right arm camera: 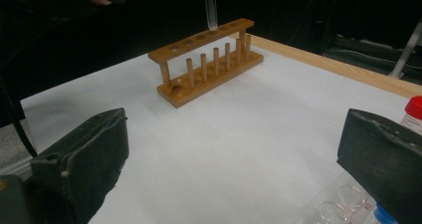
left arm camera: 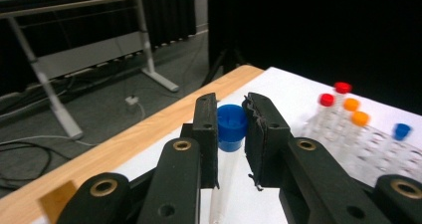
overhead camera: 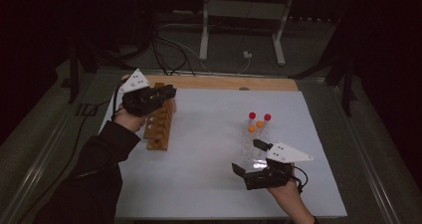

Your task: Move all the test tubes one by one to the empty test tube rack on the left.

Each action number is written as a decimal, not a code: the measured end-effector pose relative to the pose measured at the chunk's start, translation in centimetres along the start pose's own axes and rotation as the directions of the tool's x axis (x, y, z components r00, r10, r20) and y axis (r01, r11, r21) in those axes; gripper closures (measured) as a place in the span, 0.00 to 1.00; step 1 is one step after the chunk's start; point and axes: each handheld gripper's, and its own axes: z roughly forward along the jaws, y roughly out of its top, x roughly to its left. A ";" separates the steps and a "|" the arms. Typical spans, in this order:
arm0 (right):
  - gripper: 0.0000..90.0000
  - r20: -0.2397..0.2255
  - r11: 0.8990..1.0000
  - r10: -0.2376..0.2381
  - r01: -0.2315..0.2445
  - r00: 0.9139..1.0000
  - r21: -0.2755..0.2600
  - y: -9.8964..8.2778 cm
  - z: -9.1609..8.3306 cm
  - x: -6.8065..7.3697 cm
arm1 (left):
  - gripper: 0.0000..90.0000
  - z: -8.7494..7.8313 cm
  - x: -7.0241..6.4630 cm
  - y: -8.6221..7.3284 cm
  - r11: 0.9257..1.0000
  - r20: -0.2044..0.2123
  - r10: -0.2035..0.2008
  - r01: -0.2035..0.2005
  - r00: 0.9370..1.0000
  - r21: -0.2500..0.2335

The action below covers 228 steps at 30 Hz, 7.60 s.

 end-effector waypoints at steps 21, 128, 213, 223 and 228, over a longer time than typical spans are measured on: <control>0.00 -0.003 1.000 0.009 -0.009 1.000 -0.003 0.0 -0.4 -0.2 | 0.86 1.6 6.7 0.1 0.997 -0.183 -0.082 0.078 0.980 -0.029; 0.65 0.225 0.964 0.008 -0.067 0.974 0.256 -3.6 0.7 -6.6 | 0.03 -2.8 -8.9 -11.3 0.996 0.293 -0.031 0.006 0.955 0.084; 0.86 -0.175 0.967 -0.103 0.140 0.979 0.213 -1.0 5.3 5.3 | 0.66 -0.2 -15.3 -8.3 0.996 0.448 0.019 -0.056 0.894 0.071; 0.86 -0.174 0.966 -0.095 0.133 0.980 0.221 -1.0 5.4 5.1 | 0.82 0.1 -15.7 -8.2 0.994 0.439 0.053 -0.088 0.897 0.059; 0.86 -0.175 0.965 -0.094 0.133 0.980 0.228 -1.1 5.4 5.1 | 0.85 0.2 -15.7 -8.3 0.991 0.437 0.061 -0.107 0.897 0.080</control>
